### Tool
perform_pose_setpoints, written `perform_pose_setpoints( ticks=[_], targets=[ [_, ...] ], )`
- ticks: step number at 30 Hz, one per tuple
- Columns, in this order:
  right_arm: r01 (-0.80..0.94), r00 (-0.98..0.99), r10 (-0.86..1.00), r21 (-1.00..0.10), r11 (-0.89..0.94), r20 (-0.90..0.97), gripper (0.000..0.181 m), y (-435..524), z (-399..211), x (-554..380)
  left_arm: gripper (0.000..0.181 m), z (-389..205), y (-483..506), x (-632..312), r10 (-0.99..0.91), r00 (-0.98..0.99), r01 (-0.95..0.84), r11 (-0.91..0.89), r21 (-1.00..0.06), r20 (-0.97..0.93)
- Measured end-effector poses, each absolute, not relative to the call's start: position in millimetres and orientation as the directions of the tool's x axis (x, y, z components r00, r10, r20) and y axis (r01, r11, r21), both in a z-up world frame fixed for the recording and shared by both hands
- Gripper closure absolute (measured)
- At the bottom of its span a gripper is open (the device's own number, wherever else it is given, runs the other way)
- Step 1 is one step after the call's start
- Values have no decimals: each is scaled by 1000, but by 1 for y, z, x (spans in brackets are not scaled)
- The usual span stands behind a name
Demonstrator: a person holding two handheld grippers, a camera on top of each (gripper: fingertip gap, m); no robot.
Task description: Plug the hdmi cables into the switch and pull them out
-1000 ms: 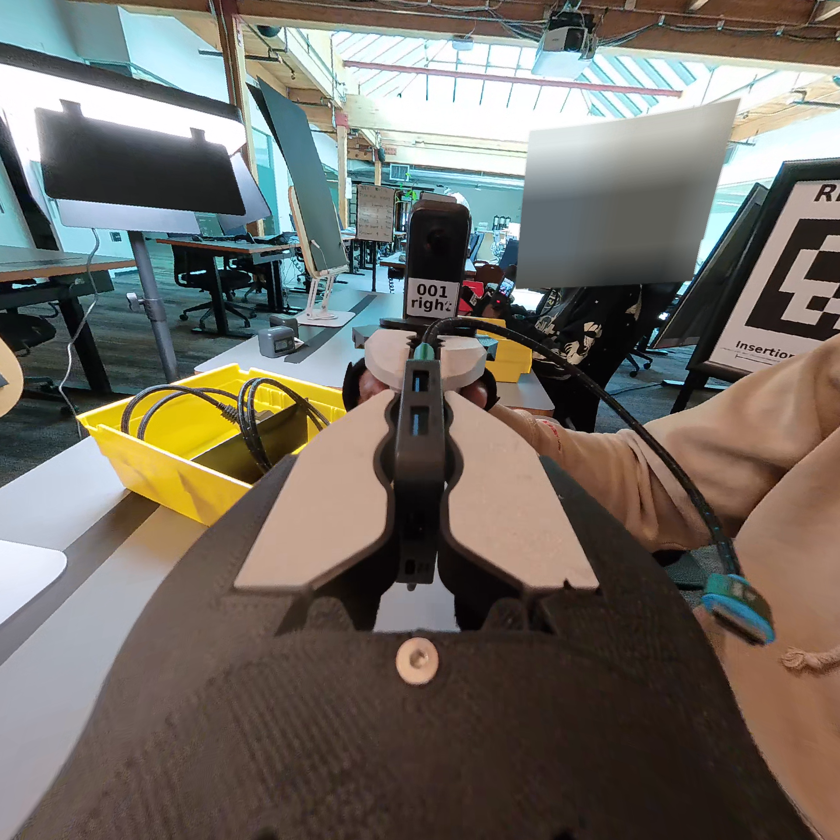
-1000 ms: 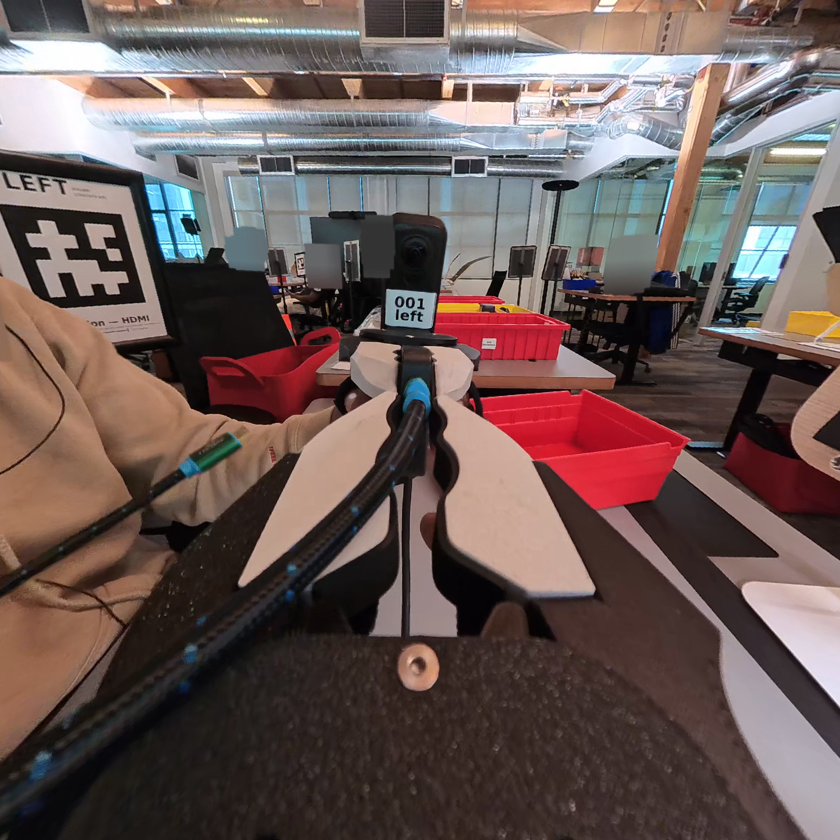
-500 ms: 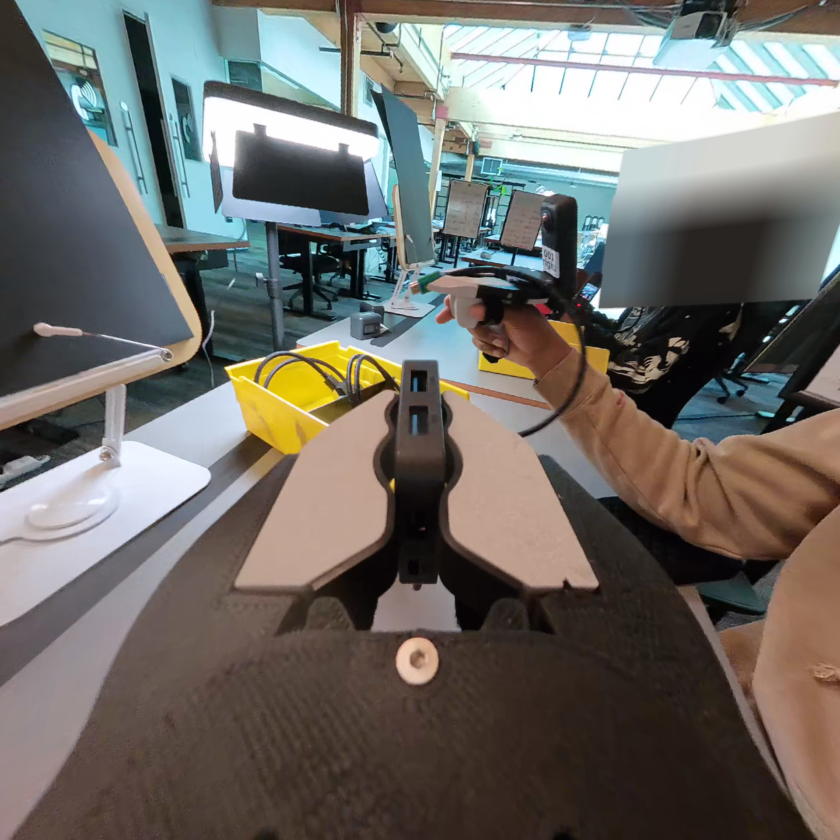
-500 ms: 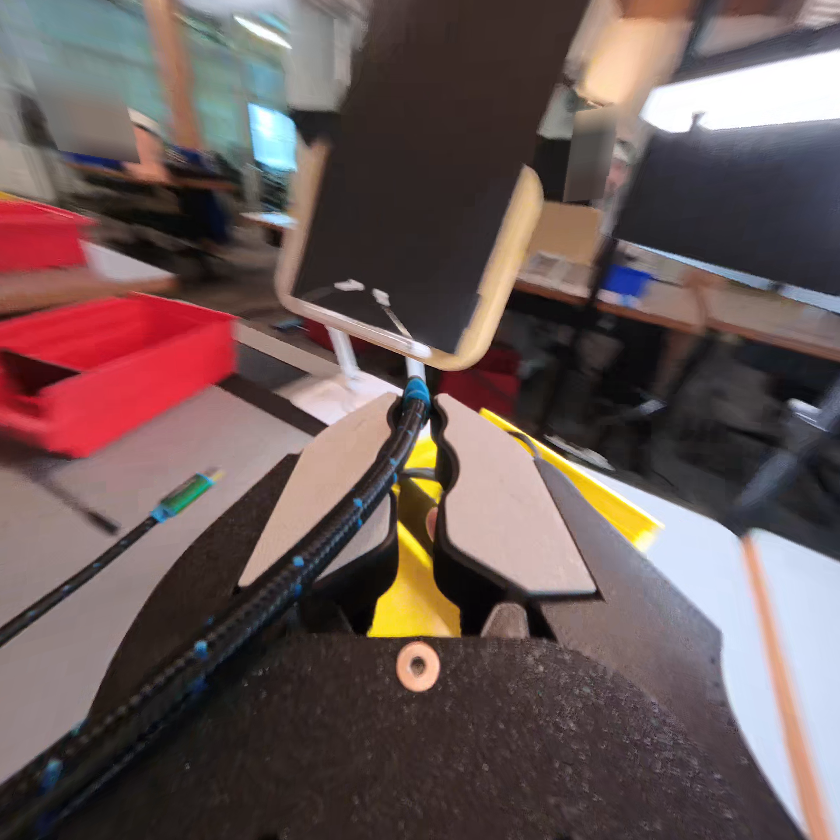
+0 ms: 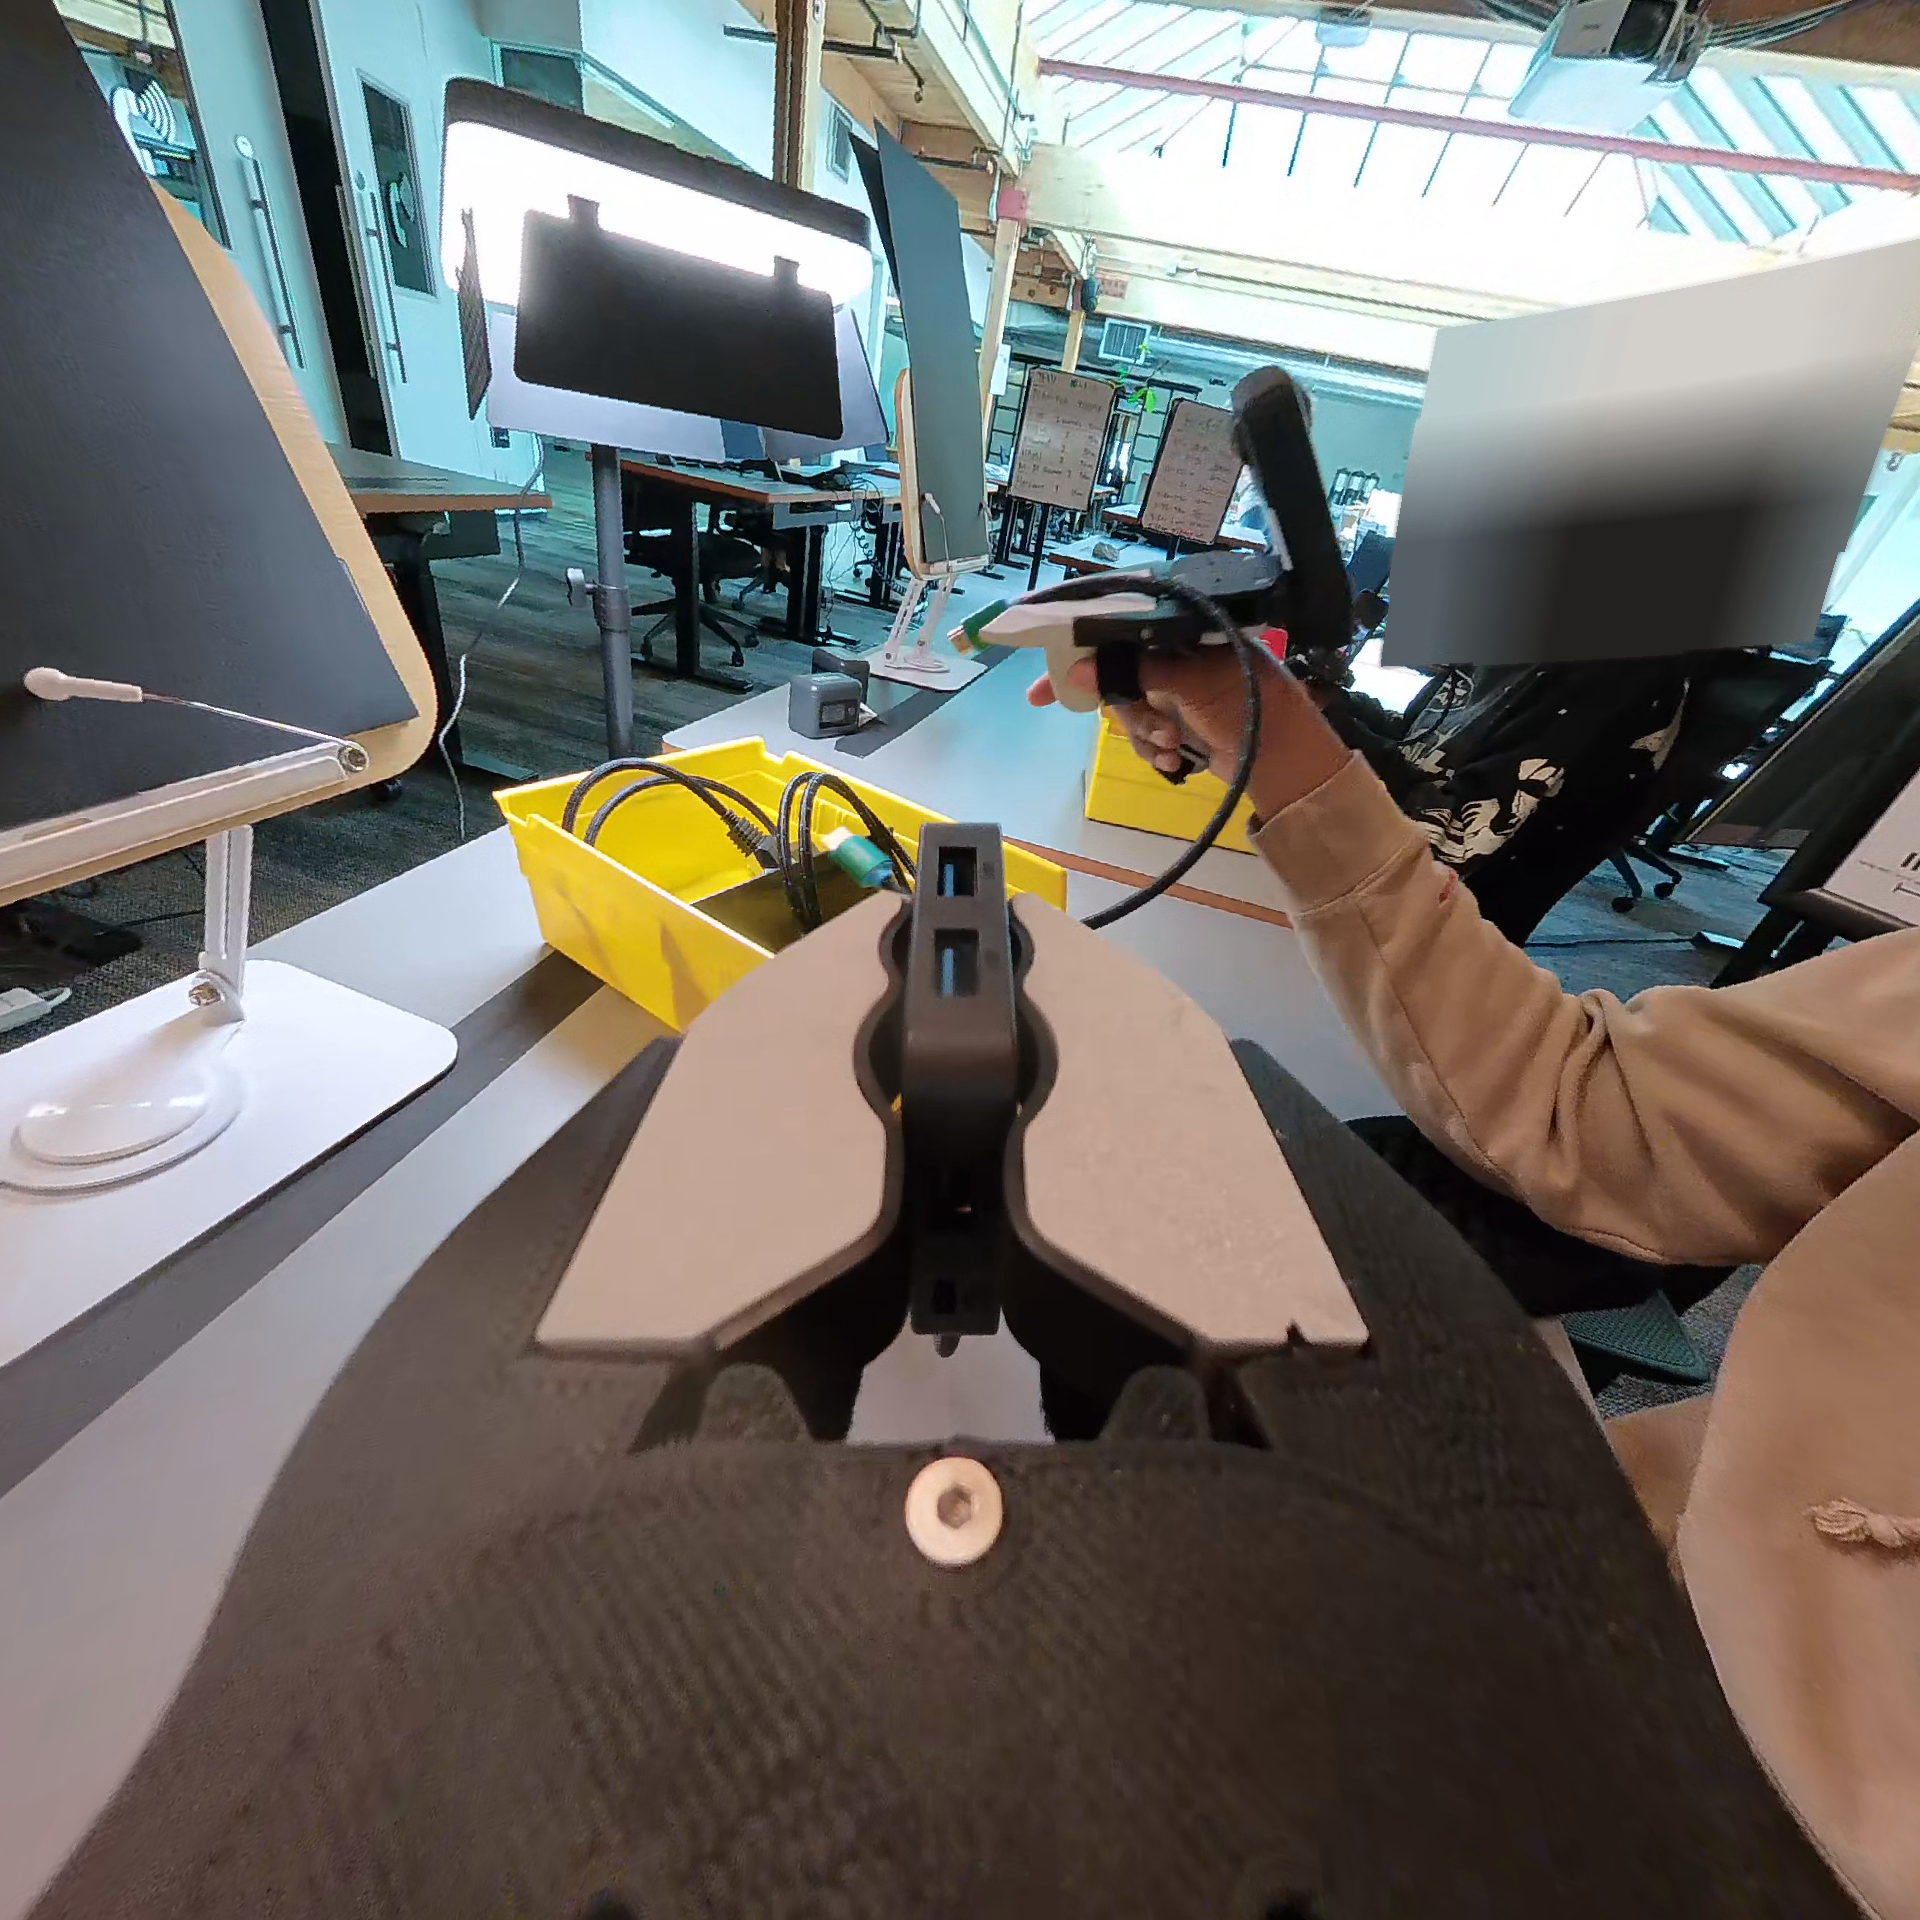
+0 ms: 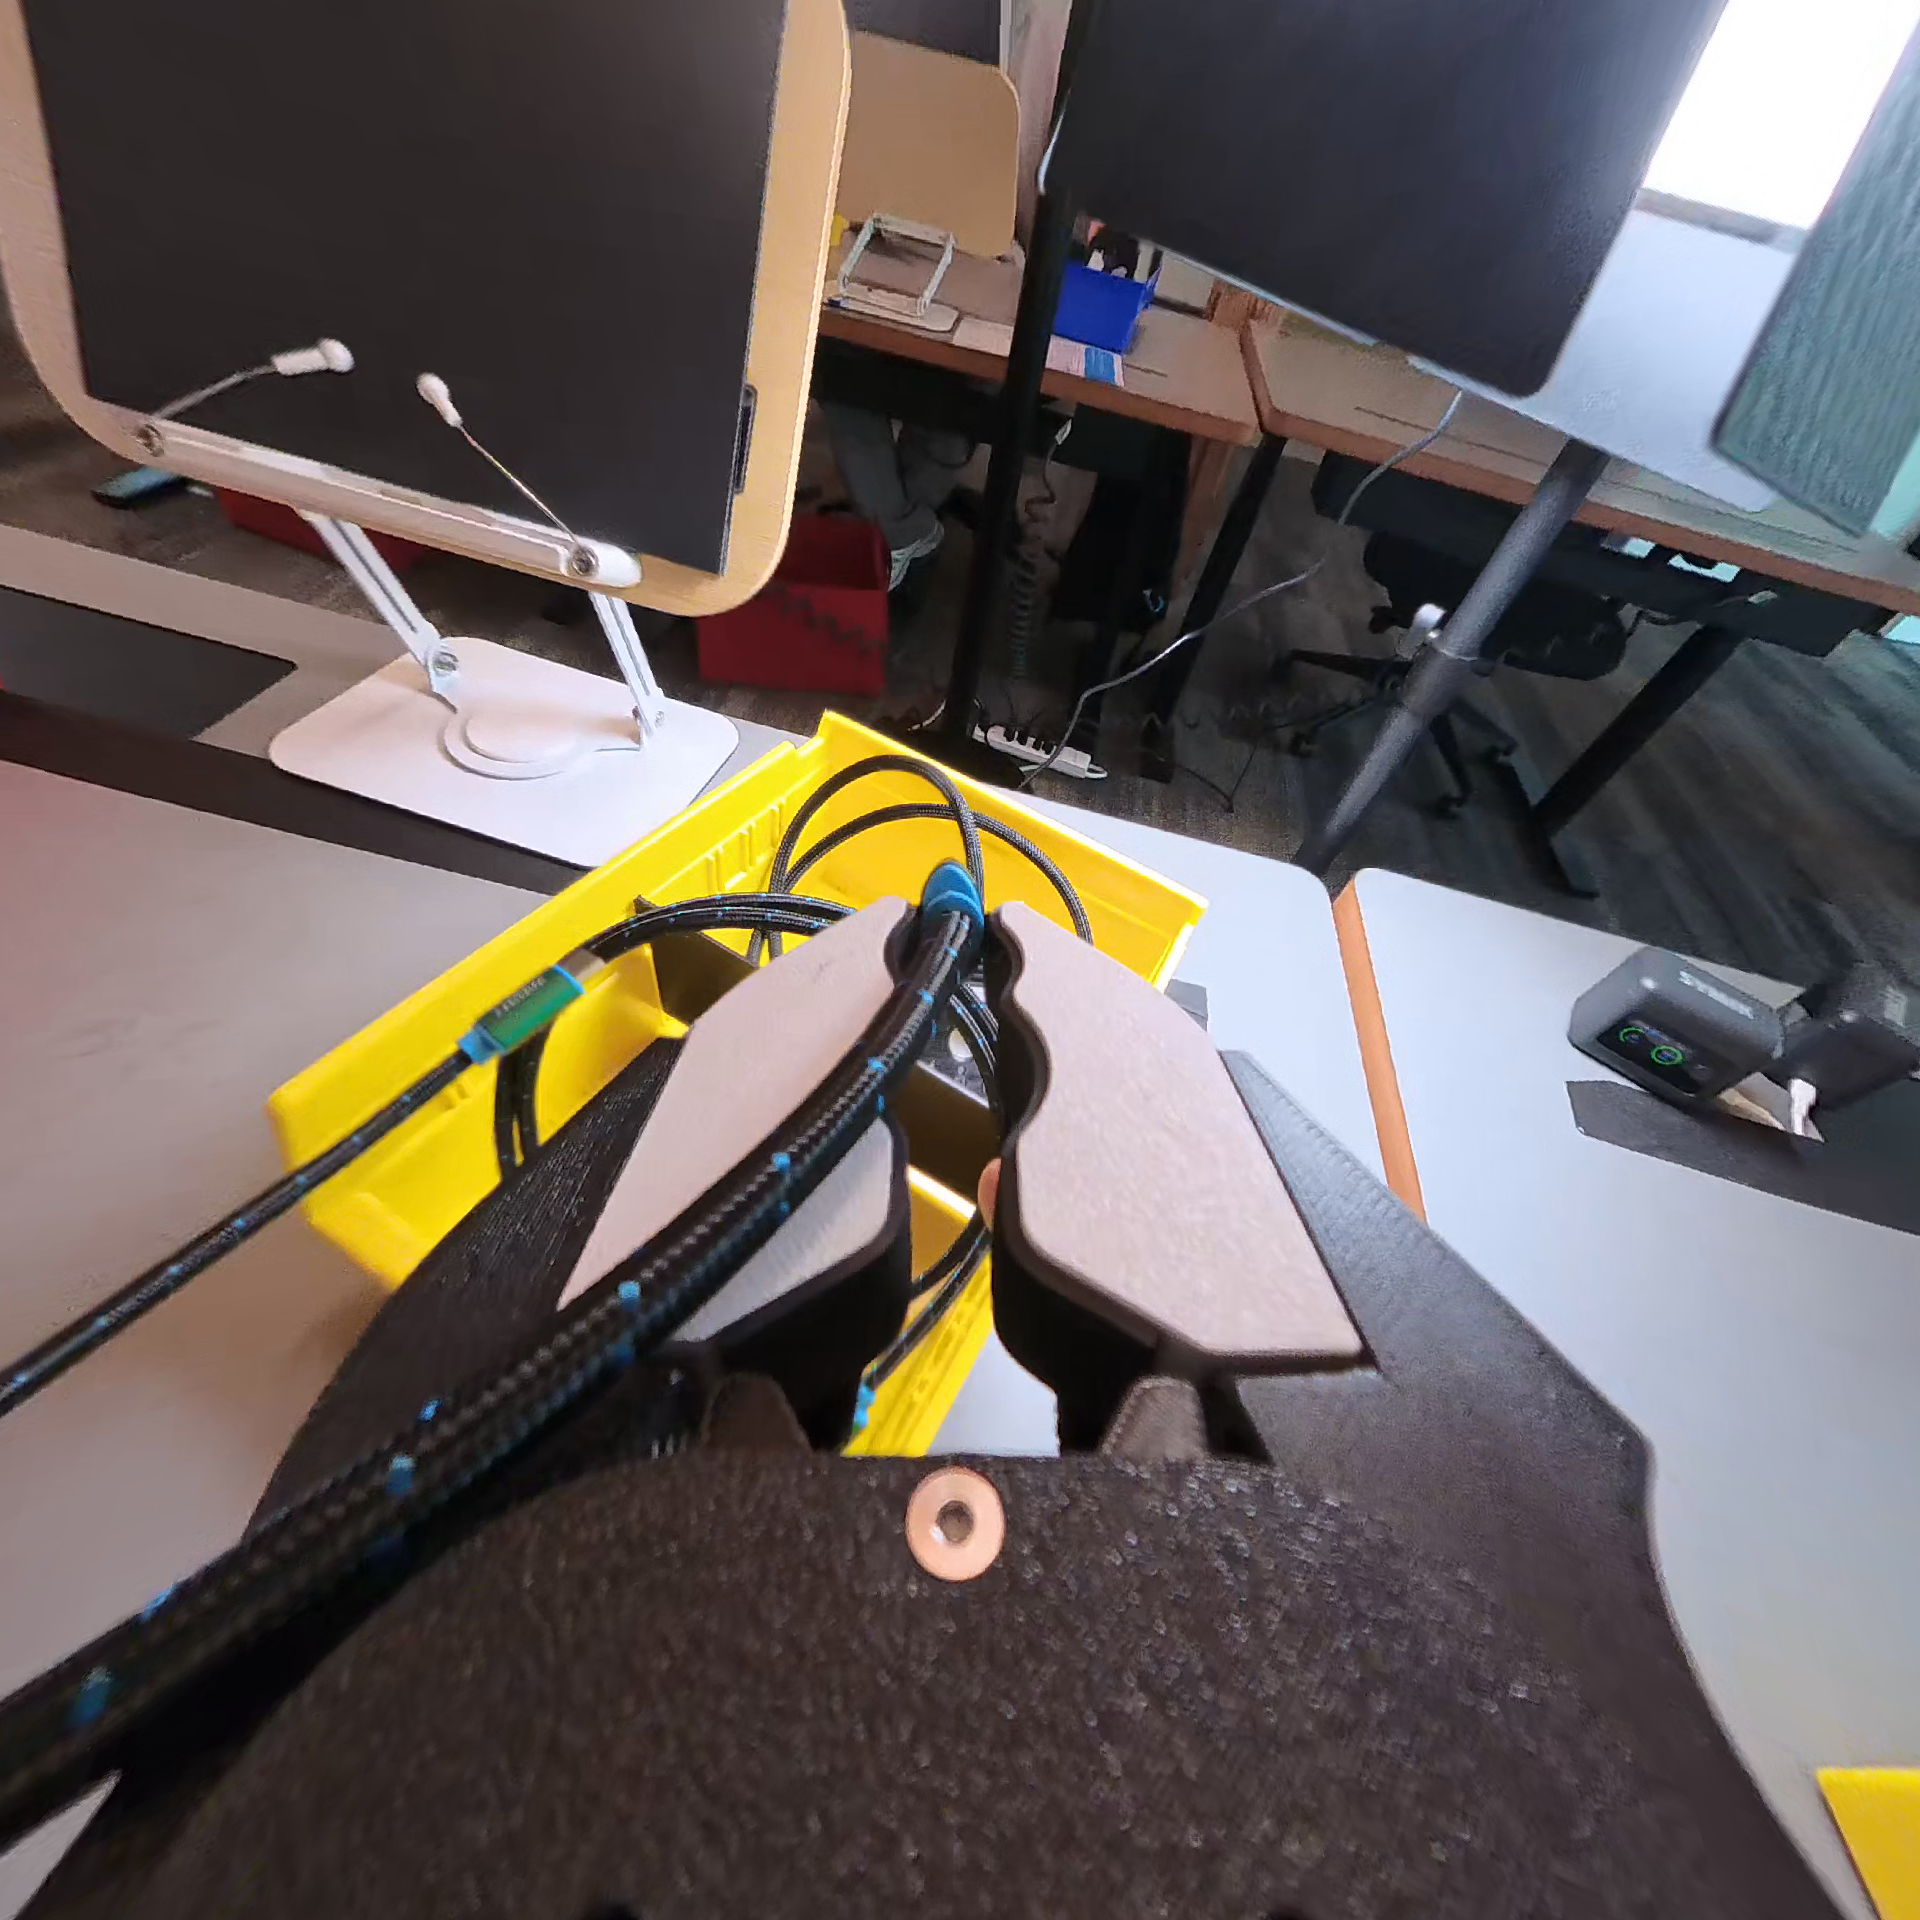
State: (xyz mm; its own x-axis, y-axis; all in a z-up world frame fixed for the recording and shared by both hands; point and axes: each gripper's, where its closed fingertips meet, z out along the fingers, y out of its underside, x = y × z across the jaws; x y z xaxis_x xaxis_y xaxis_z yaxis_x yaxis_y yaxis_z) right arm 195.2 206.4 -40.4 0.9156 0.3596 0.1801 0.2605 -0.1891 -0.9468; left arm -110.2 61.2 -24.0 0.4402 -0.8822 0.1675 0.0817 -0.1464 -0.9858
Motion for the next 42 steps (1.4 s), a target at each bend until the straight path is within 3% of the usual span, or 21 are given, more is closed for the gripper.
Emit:
perform_pose_setpoints(
  ticks=[5,10,15,21,26,31,33,34,38,42],
  targets=[
    [322,913,350,-899,-297,211,171,186,-38,207,167,-26,62,-108,-883,434,82,-158,-984,178],
    [441,894,324,-725,-529,308,170,198,-99,218,167,-33,61,-100,-888,422,54,-174,-983,181],
    [500,866,360,-619,-606,347,170,216,-144,212,167,-37,63,-97,-889,419,42,-186,-982,186],
    [562,827,446,-514,-648,342,142,208,-168,202,167,-47,67,-95,-881,424,25,-222,-975,211],
    [659,750,513,-536,-528,417,130,200,-144,194,167,-50,68,-95,-878,429,16,-228,-974,212],
    [827,529,648,-503,-250,548,125,178,-122,152,167,-53,69,-94,-876,430,10,-237,-972,218],
    [859,467,661,-478,-183,588,133,173,-118,139,167,-53,69,-94,-876,430,9,-238,-971,219],
    [869,446,671,-467,-165,593,149,171,-118,134,167,-53,69,-94,-876,430,8,-239,-971,219],
    [879,401,719,-460,-127,567,179,166,-114,119,167,-55,70,-97,-873,438,-3,-241,-970,216],
    [882,418,792,-405,-239,445,181,188,-106,134,167,-57,74,-102,-867,440,8,-256,-967,233]
  ],
)
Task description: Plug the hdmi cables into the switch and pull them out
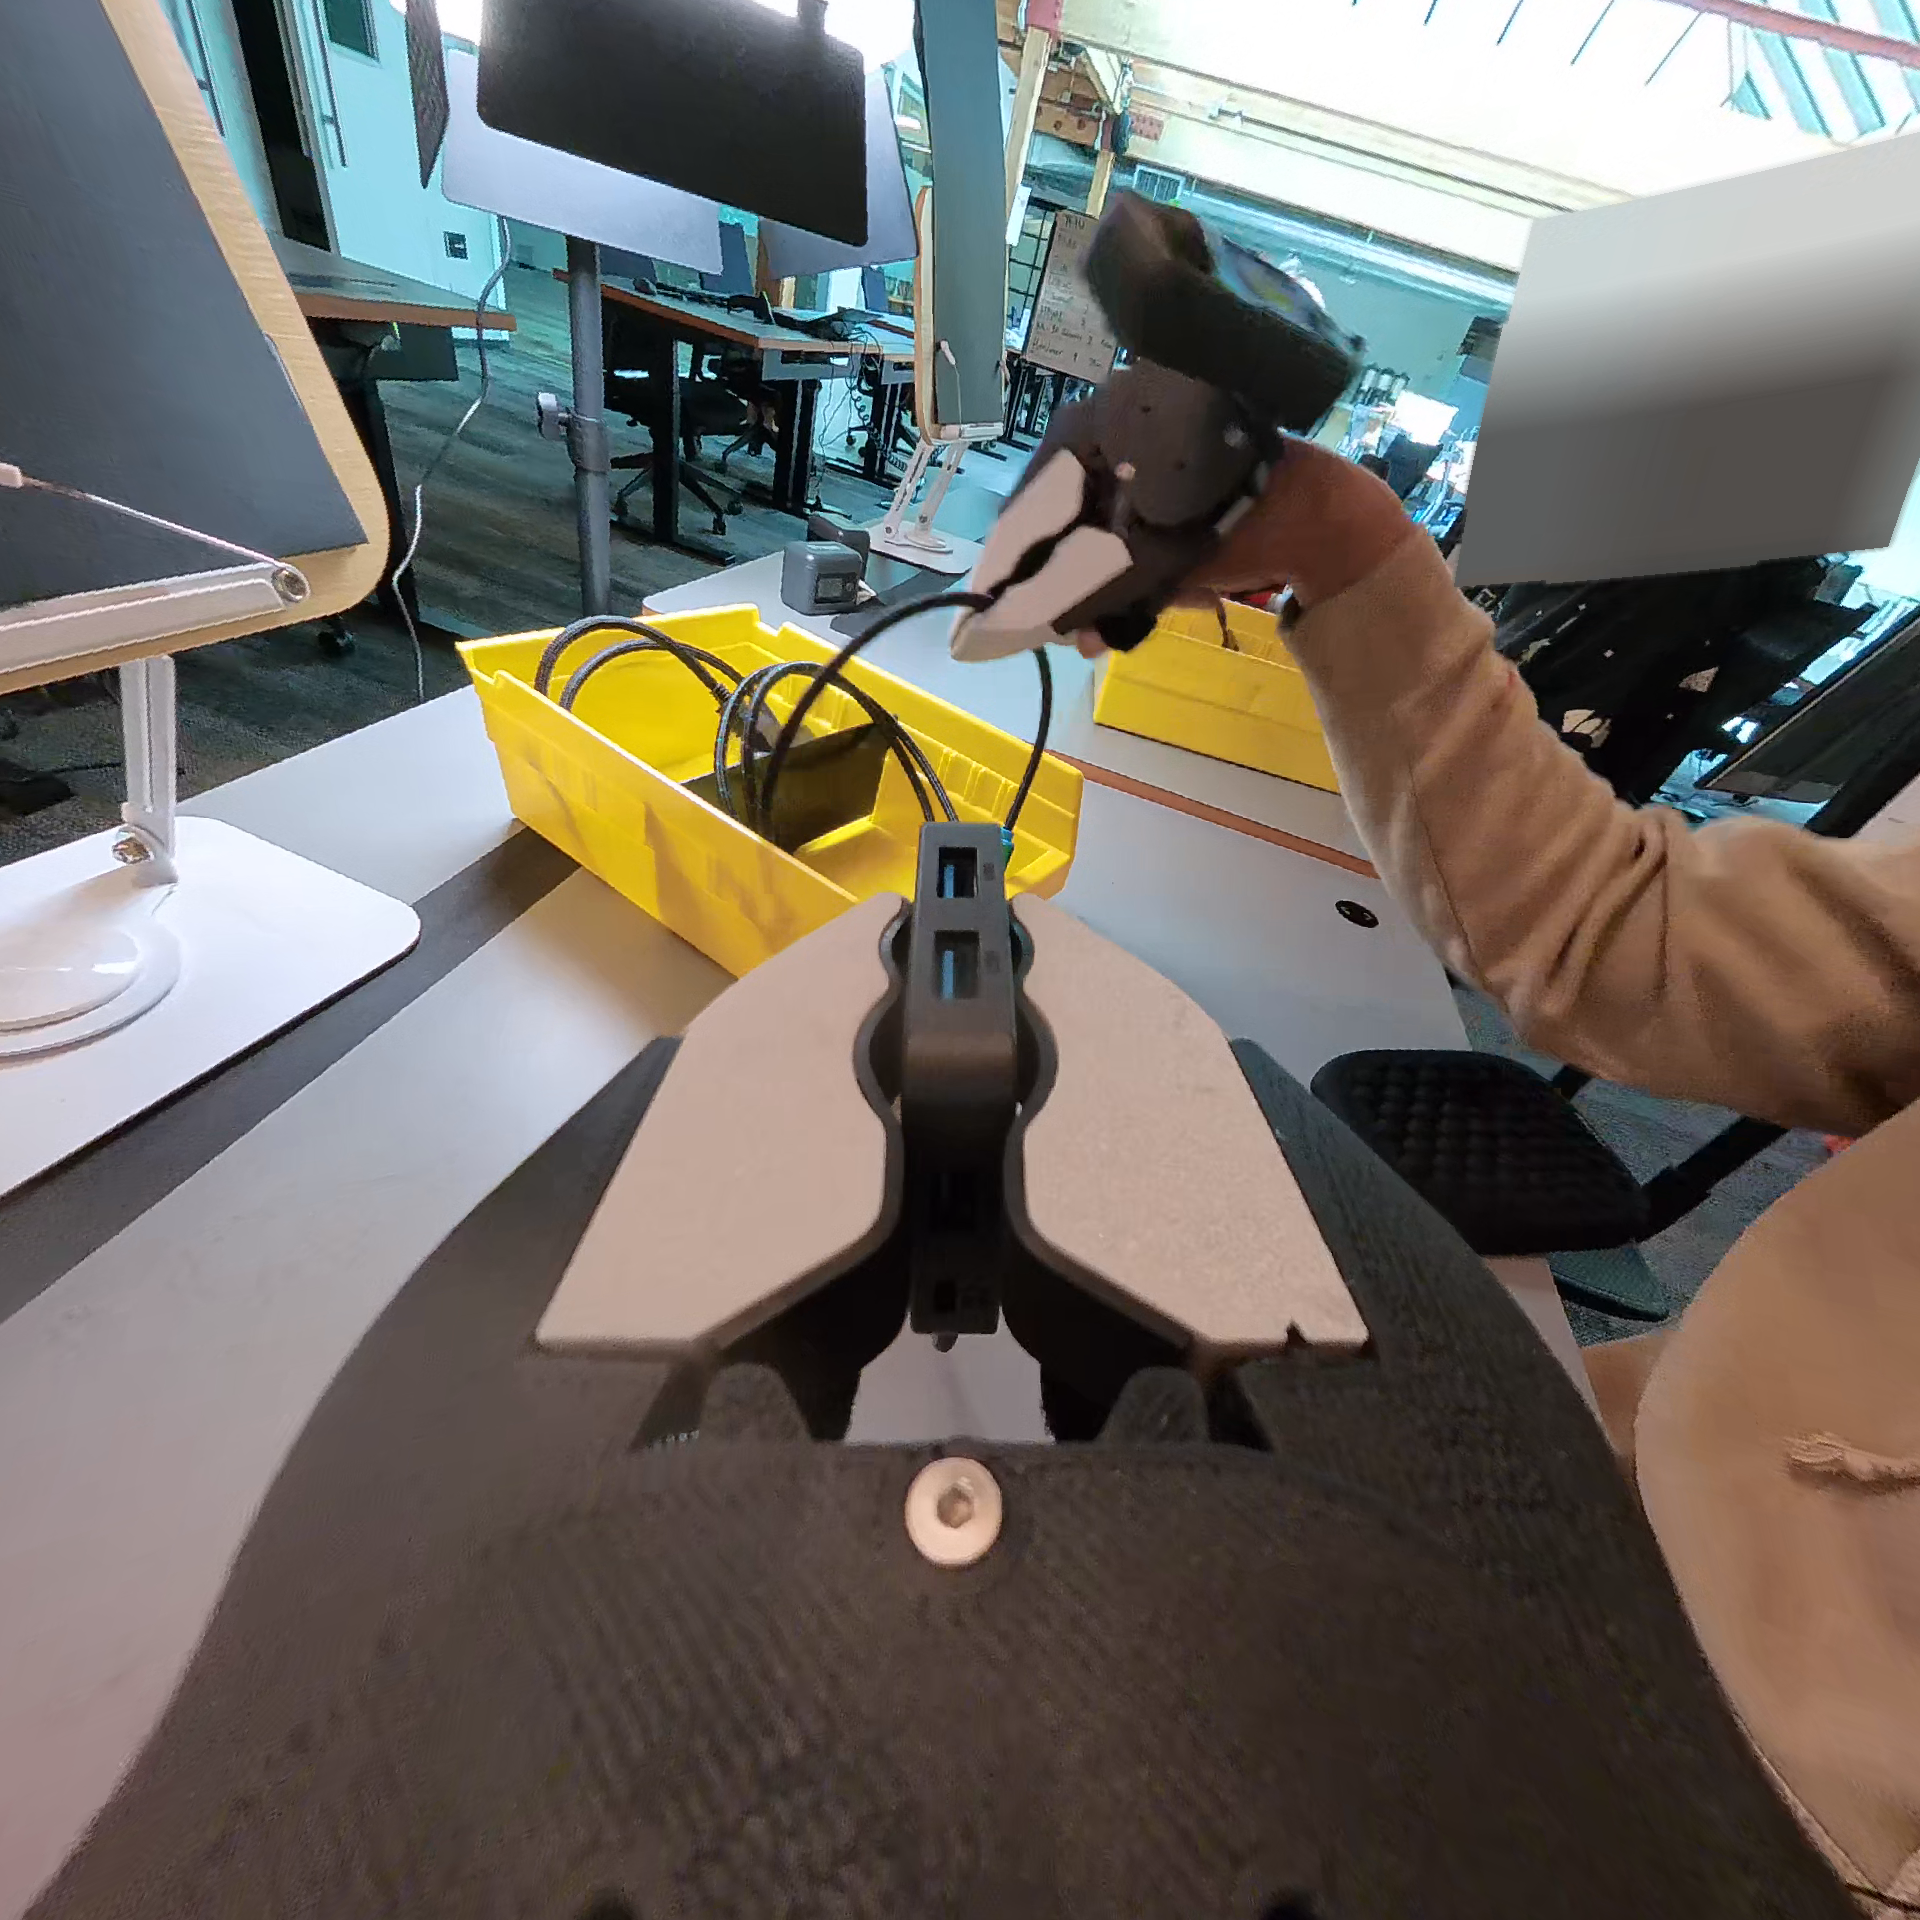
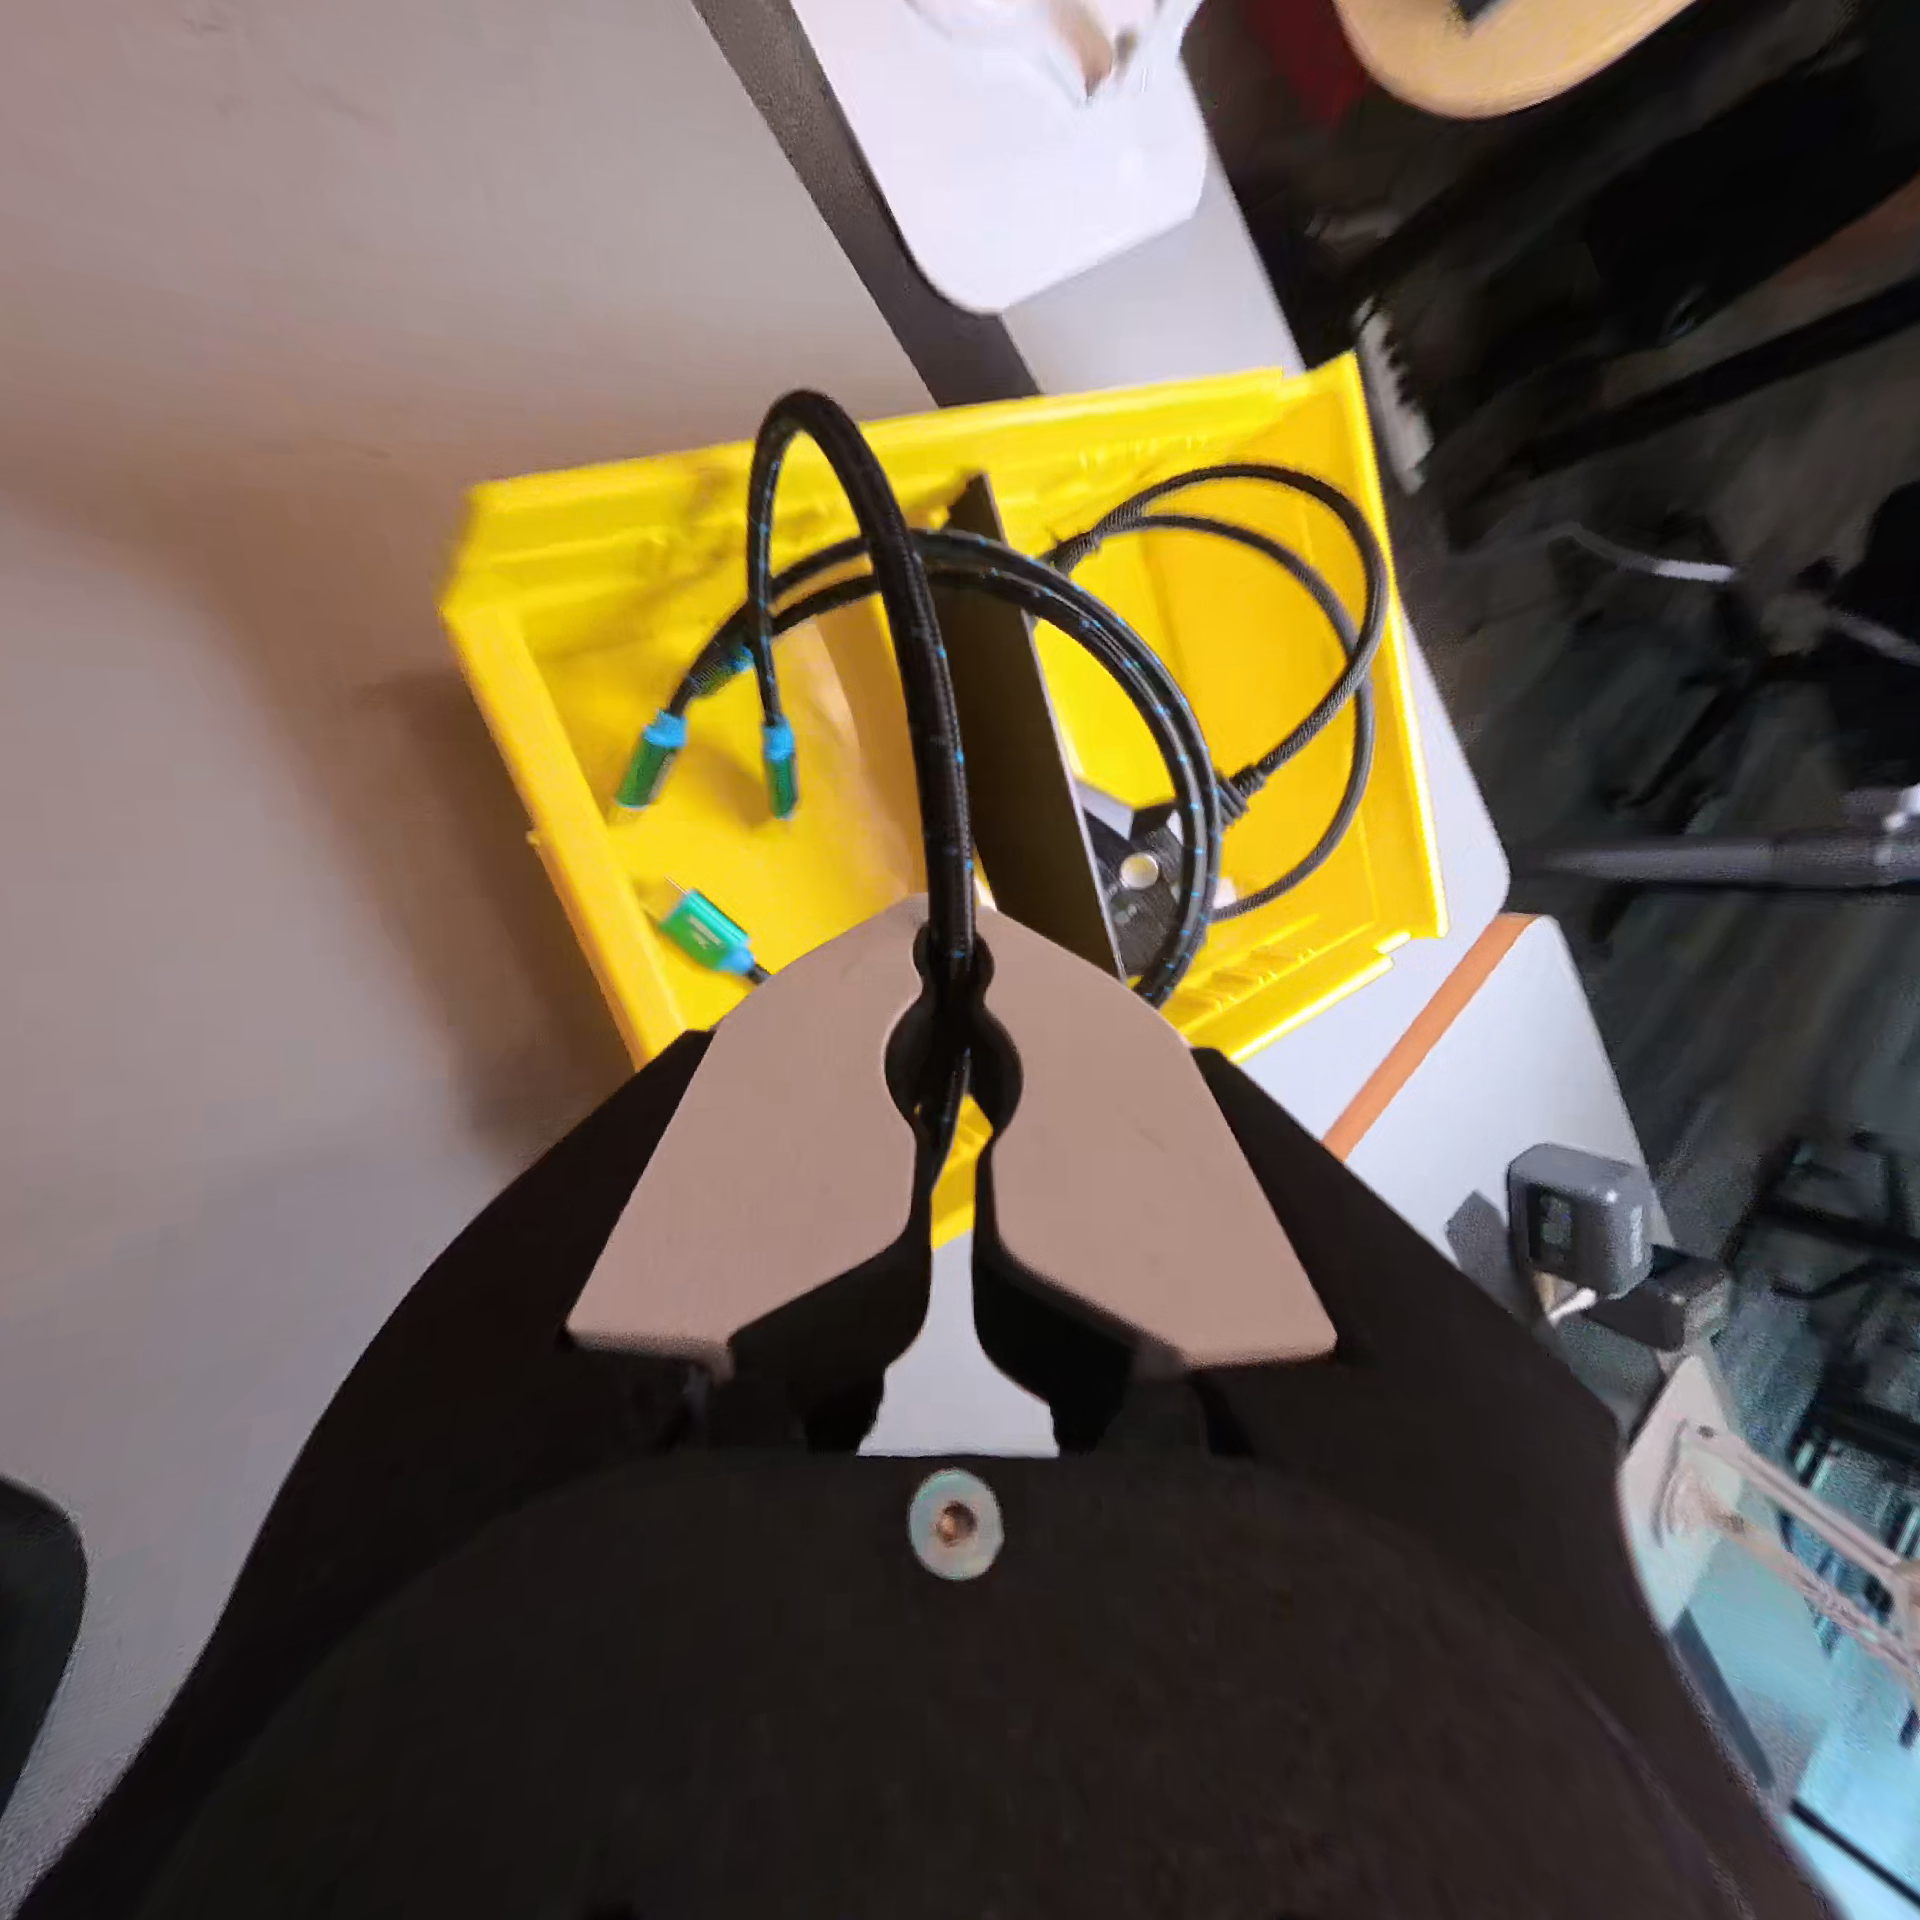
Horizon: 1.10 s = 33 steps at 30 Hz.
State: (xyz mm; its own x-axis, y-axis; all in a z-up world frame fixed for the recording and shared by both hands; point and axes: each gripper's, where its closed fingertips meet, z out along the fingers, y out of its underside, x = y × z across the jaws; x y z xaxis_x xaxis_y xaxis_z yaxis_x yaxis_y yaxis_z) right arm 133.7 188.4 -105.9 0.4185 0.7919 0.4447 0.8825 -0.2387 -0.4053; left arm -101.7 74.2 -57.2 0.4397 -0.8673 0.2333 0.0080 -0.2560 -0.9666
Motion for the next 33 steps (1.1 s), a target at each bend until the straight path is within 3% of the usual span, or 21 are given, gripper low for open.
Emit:
perform_pose_setpoints(
  ticks=[5,12,15,18,21,25,29,33],
  targets=[
    [923,370,855,-246,-295,363,181,258,-143,156,167,-59,75,-104,-865,440,7,-264,-964,240],
    [959,281,836,-96,-268,471,165,290,-176,169,167,-61,78,-111,-857,452,14,-271,-962,248],
    [955,275,801,-53,-293,532,132,294,-161,180,167,-62,79,-111,-855,452,15,-276,-961,253],
    [939,342,791,-213,-269,507,122,283,-131,163,167,-61,78,-110,-859,444,19,-274,-962,254],
    [880,354,820,-458,-128,450,124,251,-91,114,167,-58,75,-108,-867,432,20,-266,-964,248],
    [604,157,970,-795,56,188,136,153,-52,23,167,-52,66,-99,-891,381,33,-255,-966,248],
    [457,-72,997,-887,59,29,141,73,-64,-34,167,-40,51,-82,-925,301,59,-225,-973,232],
    [353,-171,978,-934,-54,-121,145,33,-79,-76,167,-36,39,-65,-944,260,43,-200,-979,204]
  ],
)
